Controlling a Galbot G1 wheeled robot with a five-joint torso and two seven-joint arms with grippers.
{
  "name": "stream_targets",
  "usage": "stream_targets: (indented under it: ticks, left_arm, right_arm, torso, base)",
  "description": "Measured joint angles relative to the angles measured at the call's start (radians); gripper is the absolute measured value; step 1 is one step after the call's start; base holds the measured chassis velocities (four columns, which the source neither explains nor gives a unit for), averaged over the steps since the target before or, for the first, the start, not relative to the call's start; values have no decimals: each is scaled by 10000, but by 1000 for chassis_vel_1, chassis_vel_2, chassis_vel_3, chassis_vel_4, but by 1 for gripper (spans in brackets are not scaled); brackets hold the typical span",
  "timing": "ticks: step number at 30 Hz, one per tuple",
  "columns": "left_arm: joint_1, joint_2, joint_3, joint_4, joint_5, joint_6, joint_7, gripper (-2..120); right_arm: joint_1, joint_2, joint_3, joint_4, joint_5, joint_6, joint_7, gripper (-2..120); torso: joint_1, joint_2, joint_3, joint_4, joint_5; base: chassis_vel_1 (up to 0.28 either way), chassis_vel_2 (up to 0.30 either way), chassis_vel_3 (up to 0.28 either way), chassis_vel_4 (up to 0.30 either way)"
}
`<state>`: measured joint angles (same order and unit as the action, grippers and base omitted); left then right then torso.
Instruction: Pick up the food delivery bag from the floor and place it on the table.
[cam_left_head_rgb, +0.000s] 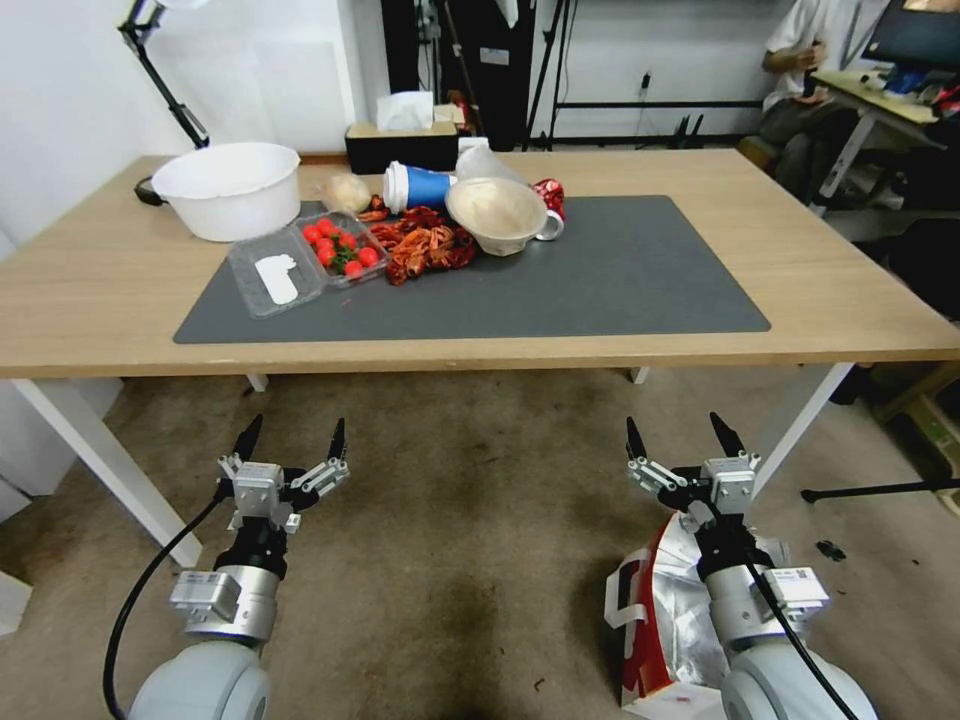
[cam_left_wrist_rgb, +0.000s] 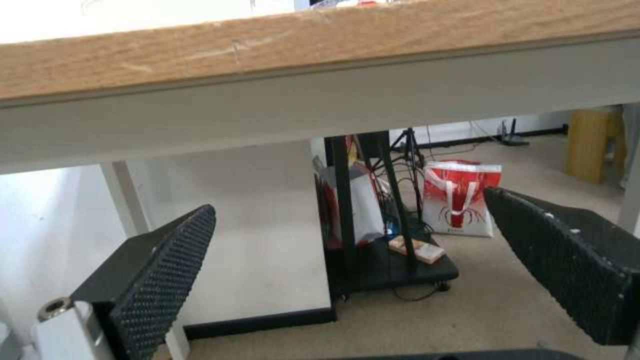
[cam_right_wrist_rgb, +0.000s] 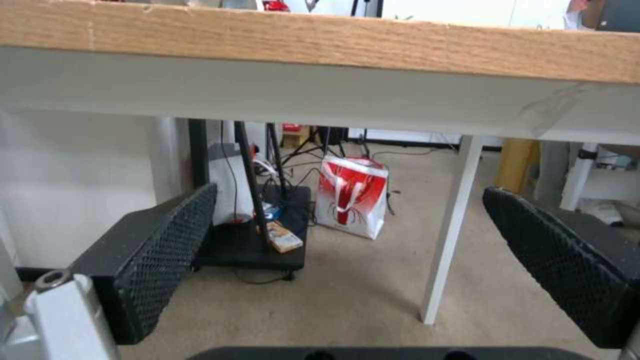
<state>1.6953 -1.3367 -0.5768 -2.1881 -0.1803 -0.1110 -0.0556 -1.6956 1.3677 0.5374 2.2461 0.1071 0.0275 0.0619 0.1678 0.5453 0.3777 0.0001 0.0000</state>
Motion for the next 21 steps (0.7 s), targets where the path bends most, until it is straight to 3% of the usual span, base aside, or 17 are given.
stream_targets:
  ticks: [21]
  left_arm:
    - [111, -43, -17, -104, 50, -31, 11, 100]
  right_arm:
    - [-24, -14, 30, 89, 47, 23, 9, 100]
  torso:
    - [-317, -850, -536, 0, 0]
  base:
    - [0, 0, 0, 0]
